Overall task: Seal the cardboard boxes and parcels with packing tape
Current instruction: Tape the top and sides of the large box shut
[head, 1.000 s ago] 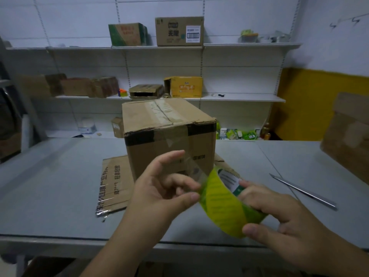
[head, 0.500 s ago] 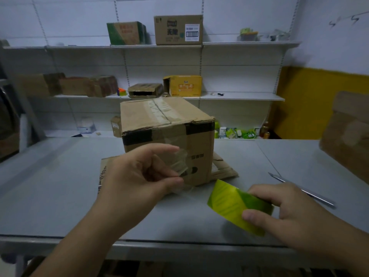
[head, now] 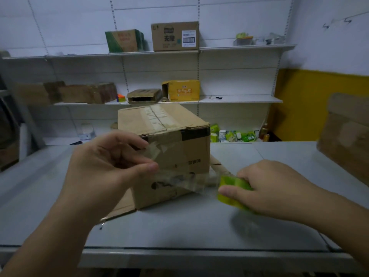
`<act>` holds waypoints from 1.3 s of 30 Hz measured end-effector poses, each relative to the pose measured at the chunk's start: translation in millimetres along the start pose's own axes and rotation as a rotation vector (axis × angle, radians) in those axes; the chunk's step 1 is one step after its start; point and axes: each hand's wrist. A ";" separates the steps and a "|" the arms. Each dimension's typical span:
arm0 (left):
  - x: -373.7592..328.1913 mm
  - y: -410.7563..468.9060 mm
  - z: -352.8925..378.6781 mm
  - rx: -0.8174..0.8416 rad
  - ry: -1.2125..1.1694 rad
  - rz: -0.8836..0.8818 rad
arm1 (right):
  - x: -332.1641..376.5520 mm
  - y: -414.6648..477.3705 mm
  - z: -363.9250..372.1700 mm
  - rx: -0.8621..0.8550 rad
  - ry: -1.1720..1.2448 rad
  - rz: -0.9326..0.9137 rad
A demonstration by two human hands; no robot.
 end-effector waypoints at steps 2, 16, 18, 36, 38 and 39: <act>-4.4 1.7 -8.2 0.021 0.010 0.025 | -9.3 3.9 0.4 0.021 0.045 -0.007; 18.8 10.2 -51.9 -0.312 -0.232 -0.020 | -36.5 34.3 -72.7 -0.134 0.518 -0.348; 16.5 10.0 -62.0 -0.314 -0.235 -0.011 | -30.3 38.5 -87.3 -0.147 0.271 -0.346; 50.4 14.5 -84.9 -0.632 -0.282 0.047 | -12.3 88.0 -138.8 -0.080 0.208 -0.320; 53.3 13.2 -93.3 -0.630 -0.295 0.069 | -16.5 88.9 -141.1 -0.017 0.460 -0.404; 54.5 12.0 -99.0 -0.614 -0.301 0.070 | -18.7 86.9 -139.5 0.025 0.525 -0.417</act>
Point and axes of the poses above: each hand's wrist, its own y-axis towards the middle knuckle, its own z-axis out of the palm, x = y × z, and after that the axes turned 7 degrees about -z, right-handed
